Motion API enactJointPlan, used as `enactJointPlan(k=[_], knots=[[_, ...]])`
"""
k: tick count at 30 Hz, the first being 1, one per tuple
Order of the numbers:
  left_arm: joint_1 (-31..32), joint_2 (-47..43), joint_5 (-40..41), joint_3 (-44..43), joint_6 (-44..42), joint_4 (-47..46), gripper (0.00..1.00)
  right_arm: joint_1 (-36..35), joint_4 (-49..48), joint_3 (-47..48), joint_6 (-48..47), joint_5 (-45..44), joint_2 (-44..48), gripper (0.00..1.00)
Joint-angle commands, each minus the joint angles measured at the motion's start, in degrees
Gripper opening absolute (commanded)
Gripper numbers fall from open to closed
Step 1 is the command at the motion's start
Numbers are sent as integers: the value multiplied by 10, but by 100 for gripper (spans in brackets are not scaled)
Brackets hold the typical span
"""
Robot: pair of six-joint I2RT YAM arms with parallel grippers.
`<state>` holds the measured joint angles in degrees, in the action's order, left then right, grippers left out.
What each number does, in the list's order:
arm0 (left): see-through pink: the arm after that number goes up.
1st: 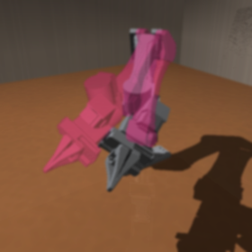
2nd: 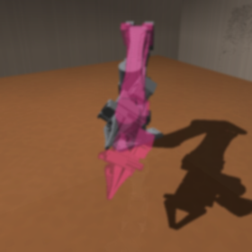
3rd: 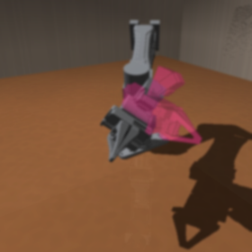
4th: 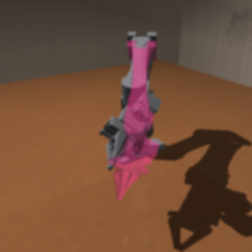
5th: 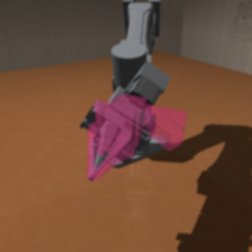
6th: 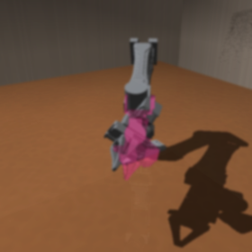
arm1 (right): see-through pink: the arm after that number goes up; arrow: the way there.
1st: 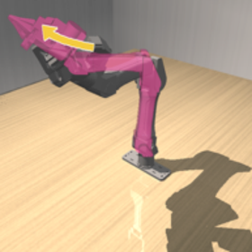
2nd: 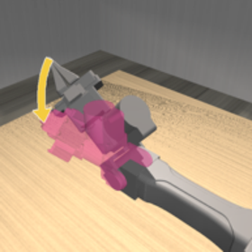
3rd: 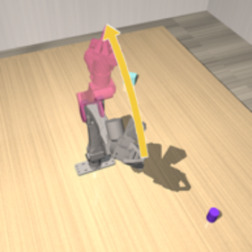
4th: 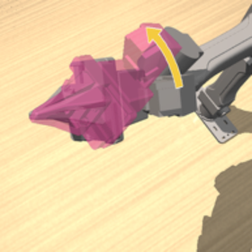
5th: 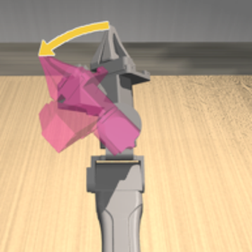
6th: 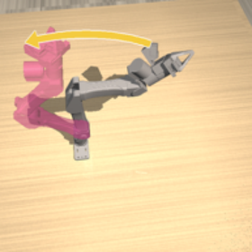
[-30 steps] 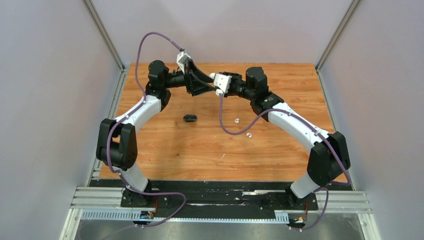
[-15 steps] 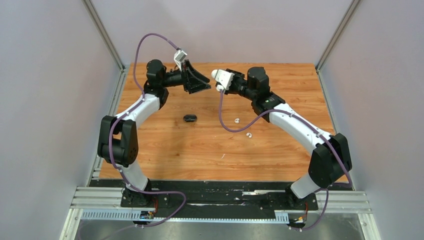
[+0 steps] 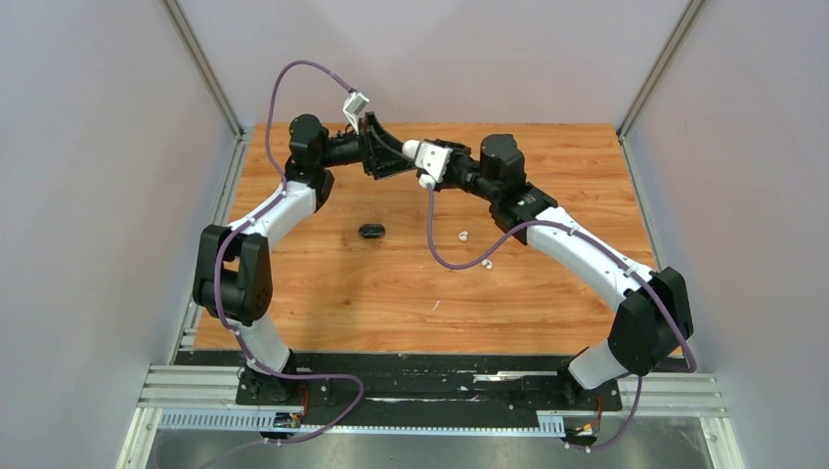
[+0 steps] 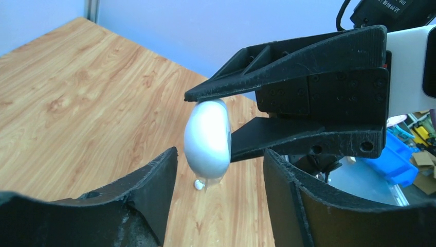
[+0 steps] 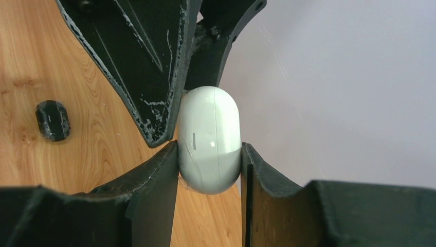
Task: Insert the wireless bluetooth earbuds into the charging case
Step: Adjust the charging case.
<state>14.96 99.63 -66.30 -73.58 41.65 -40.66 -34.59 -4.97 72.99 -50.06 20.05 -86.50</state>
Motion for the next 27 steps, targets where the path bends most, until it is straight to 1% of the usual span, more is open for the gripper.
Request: enactJointPlan(k=[1, 2, 5, 6, 10, 11, 12, 13, 15, 16, 17, 18, 19, 20, 21, 22, 24, 25, 27], knots=[[2, 1, -11, -21, 15, -28, 66, -9, -20, 17, -5, 2, 3, 0], [2, 2, -11, -21, 15, -28, 63, -11, -21, 17, -5, 3, 4, 0], [2, 4, -12, -24, 22, -31, 58, -18, -26, 13, -11, 5, 5, 0], [2, 5, -14, -26, 23, -33, 54, -19, -30, 13, -10, 2, 5, 0], [3, 6, -16, -27, 26, -36, 42, -25, -31, 13, -11, 2, 5, 0], [3, 5, -16, -26, 26, -37, 36, -26, -32, 13, -10, 1, 5, 0], [3, 5, -17, -25, 25, -37, 33, -27, -33, 12, -9, -1, 5, 0], [3, 4, -19, -25, 25, -38, 27, -27, -34, 12, -8, -1, 5, 0], [3, 3, -20, -23, 25, -39, 19, -29, -34, 11, -8, -1, 6, 0], [3, 4, -22, -23, 25, -40, 17, -29, -34, 11, -7, -1, 6, 0], [3, 4, -22, -22, 25, -43, 10, -29, -33, 11, -7, -1, 6, 0], [3, 4, -22, -21, 25, -44, 8, -29, -31, 11, -7, 1, 5, 0], [3, 4, -23, -21, 26, -49, 2, -29, -28, 12, -5, 2, 3, 1], [3, 4, -23, -20, 27, -51, 0, -29, -21, 16, -1, 5, 1, 5], [3, 6, -24, -19, 28, -54, 0, -29, -8, 21, 1, 9, -2, 12], [3, 7, -24, -19, 28, -55, 0, -29, 24, 31, 5, 15, -7, 27], [3, 9, -27, -18, 26, -59, 0, -29, 80, 57, 22, 19, -13, 56], [3, 10, -31, -16, 22, -63, 0, -26, 110, 71, 34, 24, -15, 68], [2, 10, -39, -13, 10, -65, 0, -15, 188, 104, 55, 56, -20, 75]])
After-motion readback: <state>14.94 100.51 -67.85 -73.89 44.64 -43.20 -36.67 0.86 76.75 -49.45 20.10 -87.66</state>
